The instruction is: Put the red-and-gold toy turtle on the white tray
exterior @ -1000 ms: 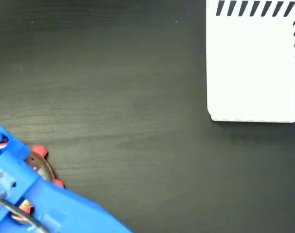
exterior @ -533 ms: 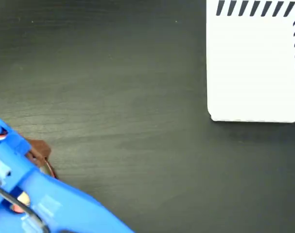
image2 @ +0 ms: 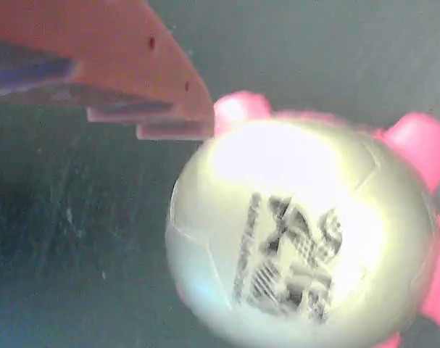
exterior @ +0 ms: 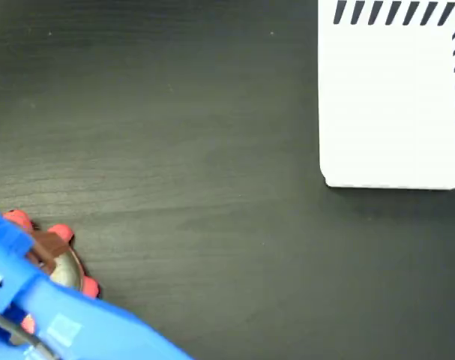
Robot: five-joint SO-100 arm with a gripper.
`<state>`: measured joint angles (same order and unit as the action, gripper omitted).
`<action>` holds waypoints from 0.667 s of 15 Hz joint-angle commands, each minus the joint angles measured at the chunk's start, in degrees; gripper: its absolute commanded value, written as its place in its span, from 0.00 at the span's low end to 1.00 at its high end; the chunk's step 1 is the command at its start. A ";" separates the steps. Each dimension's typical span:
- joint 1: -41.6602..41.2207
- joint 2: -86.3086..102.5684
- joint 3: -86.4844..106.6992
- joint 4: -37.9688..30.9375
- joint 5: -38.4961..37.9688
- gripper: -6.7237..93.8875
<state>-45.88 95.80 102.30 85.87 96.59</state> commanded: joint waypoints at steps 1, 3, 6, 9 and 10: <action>-0.44 2.02 1.41 -1.14 0.70 0.49; -0.44 2.02 3.16 -3.08 0.79 0.49; -0.53 1.67 5.45 -6.33 0.79 0.54; -0.70 1.67 6.68 -7.73 1.32 0.54; -0.62 1.67 7.38 -8.70 1.32 0.56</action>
<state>-45.62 95.80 109.34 77.70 96.59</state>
